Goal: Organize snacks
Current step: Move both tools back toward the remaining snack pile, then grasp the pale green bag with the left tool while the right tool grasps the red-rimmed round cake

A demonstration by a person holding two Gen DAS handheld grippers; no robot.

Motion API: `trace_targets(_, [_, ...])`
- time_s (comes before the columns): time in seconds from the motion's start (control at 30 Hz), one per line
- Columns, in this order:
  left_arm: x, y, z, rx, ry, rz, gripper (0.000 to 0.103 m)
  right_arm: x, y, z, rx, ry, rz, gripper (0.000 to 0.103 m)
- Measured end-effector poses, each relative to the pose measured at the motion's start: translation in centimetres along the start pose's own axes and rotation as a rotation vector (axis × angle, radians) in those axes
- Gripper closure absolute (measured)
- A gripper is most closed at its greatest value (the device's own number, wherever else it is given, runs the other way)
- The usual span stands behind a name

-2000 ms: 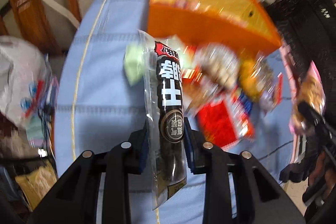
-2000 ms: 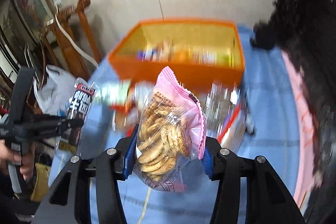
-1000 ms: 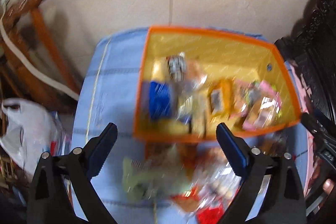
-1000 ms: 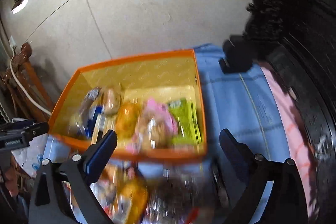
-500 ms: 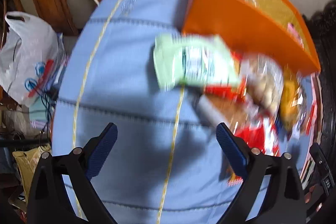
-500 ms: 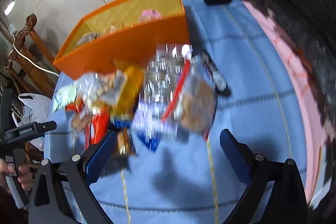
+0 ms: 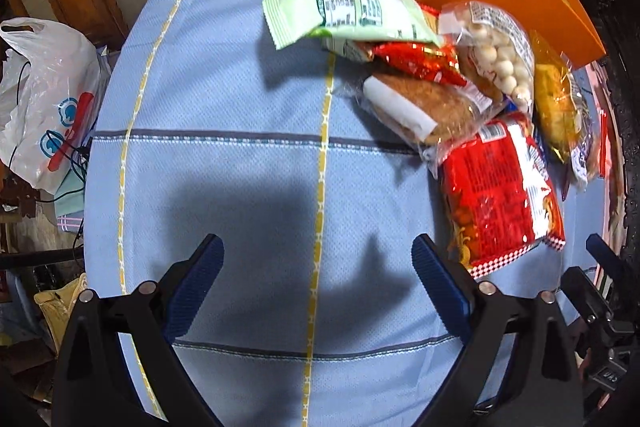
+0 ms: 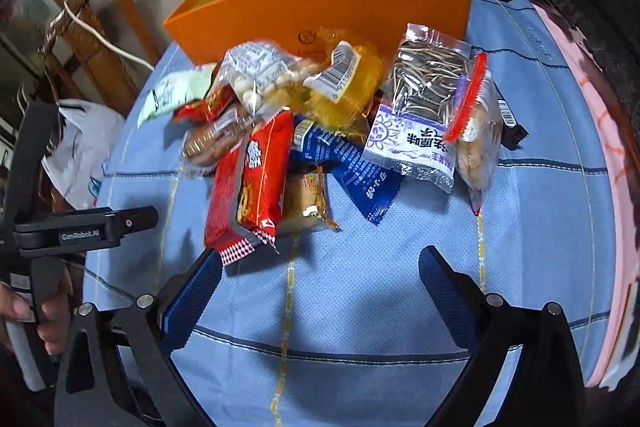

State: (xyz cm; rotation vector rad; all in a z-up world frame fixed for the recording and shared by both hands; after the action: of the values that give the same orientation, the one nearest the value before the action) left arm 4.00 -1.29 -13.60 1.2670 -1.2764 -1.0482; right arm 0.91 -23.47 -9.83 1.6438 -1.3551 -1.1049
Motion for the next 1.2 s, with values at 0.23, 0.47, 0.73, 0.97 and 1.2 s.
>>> trace_targets(0.23, [-0.6, -1.3, 0.9, -0.037, 0.012, -0.014, 0.010, 6.8, 2.4, -1.5, 0.126, -0.169, 0.120, 0.004])
trace_targets(0.47, [-0.5, -1.8, 1.0, -0.048, 0.010, -0.028, 0.010, 11.2, 1.5, -4.2, 0.117, -0.260, 0.122, 0.004])
trace_targets(0.73, [-1.9, -2.6, -0.7, -0.056, 0.050, -0.049, 0.010, 11.5, -4.1, -6.8, 0.031, -0.107, 0.175, 0.004])
trace_targets(0.97, [-2.8, -2.0, -3.1, 0.007, 0.056, -0.026, 0.010, 12.9, -4.8, -6.8, -0.005, -0.164, 0.013, 0.044])
trace_targets(1.2, [-2.3, -0.5, -8.2, 0.108, 0.041, -0.021, 0.010, 15.3, -0.8, -5.1, 0.062, -0.255, -0.044, 0.083])
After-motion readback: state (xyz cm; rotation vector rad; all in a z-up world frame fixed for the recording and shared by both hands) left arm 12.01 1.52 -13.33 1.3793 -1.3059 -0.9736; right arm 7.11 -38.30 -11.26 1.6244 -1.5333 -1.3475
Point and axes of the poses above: each gripper's, at about its wrist camera, not at the fingertips, and y roughly against the way its jaws point, x to its right, z to its underside, the point moved 5 cm from there along -y, roughly the way its jaws point, and after that the axes turned 4 degrees about y, right-handed, at the moved point
